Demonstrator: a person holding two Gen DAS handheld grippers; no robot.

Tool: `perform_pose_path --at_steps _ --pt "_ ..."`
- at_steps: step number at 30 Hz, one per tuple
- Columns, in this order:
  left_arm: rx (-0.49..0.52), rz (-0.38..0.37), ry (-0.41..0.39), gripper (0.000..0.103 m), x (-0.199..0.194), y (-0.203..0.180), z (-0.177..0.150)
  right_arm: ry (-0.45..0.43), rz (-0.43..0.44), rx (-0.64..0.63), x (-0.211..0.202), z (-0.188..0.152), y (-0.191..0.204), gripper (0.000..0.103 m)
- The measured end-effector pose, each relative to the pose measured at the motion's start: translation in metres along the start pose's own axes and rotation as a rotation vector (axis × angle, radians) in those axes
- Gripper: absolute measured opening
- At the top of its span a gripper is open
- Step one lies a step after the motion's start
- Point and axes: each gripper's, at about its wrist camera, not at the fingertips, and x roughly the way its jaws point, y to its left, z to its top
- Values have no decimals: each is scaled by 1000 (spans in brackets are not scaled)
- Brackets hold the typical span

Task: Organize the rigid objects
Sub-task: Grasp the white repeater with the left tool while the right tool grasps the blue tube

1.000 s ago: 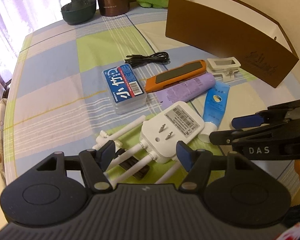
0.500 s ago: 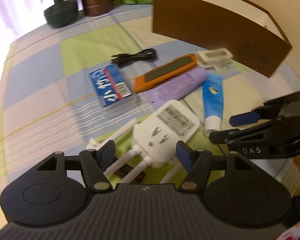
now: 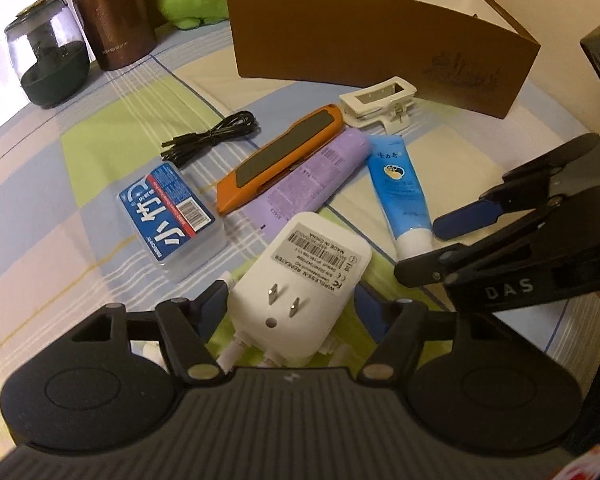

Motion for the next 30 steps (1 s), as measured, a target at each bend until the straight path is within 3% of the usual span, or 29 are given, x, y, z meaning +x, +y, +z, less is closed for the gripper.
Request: perform_pose_path --at_steps 3,5,11,18,30 --pt "-2 9 -2 66 0 -2 -1 -2 -5 26 1 -1 -4 45" --pt "-12 14 -1 66 -1 -3 -1 5 -10 14 0 -1 -5 36" --pt "-53 30 8 61 -3 -12 -3 25 -45 5 -6 -6 -14 27" --pt "-91 18 28 53 -3 -36 -3 30 -77 13 -20 -22 -33 25" --pt "-169 71 41 51 0 -59 -2 18 -93 70 -43 -46 -65 25"
